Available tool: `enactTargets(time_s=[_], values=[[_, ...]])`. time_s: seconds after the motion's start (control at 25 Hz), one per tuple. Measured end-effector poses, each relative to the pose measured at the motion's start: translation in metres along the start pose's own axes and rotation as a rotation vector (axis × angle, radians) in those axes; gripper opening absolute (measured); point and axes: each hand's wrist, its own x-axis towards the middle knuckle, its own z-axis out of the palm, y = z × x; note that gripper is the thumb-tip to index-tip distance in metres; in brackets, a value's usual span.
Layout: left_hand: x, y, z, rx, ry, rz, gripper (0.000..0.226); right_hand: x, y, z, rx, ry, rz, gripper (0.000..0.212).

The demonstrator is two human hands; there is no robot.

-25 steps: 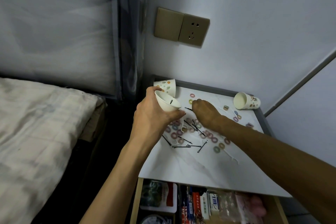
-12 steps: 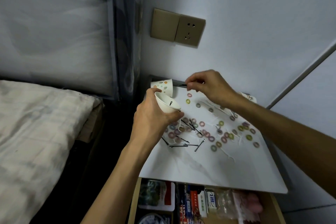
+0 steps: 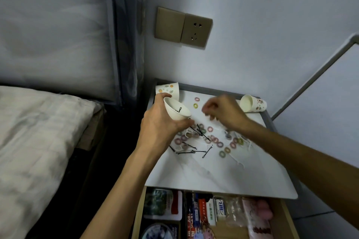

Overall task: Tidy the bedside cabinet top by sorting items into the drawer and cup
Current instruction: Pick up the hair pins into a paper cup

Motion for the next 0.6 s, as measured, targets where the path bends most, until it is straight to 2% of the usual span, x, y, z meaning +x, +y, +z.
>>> enactTargets(time_s=[0.12, 0.36, 0.6], values=[[0.0, 0.002, 0.001, 0.001, 0.006, 0.002, 0.076, -0.01, 0.028, 0.038, -0.183, -0.082, 0.196, 0.012], [0.002, 0.002, -0.001, 0.004, 0.01, -0.01, 0.077, -0.009, 0.037, 0.061, -0.439, -0.075, 0.22, 0.014], [0.003, 0.005, 0.0, 0.0, 0.005, -0.014, 0.077, 0.002, 0.034, 0.055, -0.367, -0.072, 0.199, 0.014]])
